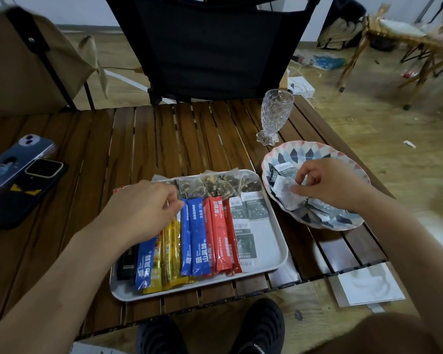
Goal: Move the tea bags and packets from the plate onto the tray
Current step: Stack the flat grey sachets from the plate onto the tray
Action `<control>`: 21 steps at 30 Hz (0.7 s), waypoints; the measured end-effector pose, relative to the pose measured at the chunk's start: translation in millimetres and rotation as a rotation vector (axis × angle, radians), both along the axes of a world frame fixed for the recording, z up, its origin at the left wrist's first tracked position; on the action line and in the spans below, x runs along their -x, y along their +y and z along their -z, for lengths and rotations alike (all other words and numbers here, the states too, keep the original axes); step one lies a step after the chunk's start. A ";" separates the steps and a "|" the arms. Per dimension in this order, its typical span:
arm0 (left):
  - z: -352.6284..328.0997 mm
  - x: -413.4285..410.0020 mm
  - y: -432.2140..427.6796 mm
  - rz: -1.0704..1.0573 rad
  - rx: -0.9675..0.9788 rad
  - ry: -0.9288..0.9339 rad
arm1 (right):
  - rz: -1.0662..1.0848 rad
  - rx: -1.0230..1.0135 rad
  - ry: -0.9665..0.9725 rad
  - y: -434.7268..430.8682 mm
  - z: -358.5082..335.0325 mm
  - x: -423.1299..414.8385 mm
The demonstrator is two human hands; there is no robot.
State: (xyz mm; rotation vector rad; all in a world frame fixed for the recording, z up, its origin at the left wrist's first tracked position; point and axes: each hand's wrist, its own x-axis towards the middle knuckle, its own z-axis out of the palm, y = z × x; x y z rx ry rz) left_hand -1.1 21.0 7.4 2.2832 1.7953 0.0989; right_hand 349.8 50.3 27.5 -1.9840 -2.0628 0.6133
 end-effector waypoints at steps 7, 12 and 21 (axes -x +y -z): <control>-0.9 -0.1 -2.4 0.018 -0.019 0.007 | -0.250 0.062 0.240 -24.7 -12.3 44.8; -1.0 3.8 -2.0 0.017 -0.024 -0.003 | -0.320 0.114 0.108 -22.8 5.1 55.1; 2.2 7.2 0.4 0.009 -0.027 0.001 | -0.345 0.149 -0.236 -24.8 1.6 46.2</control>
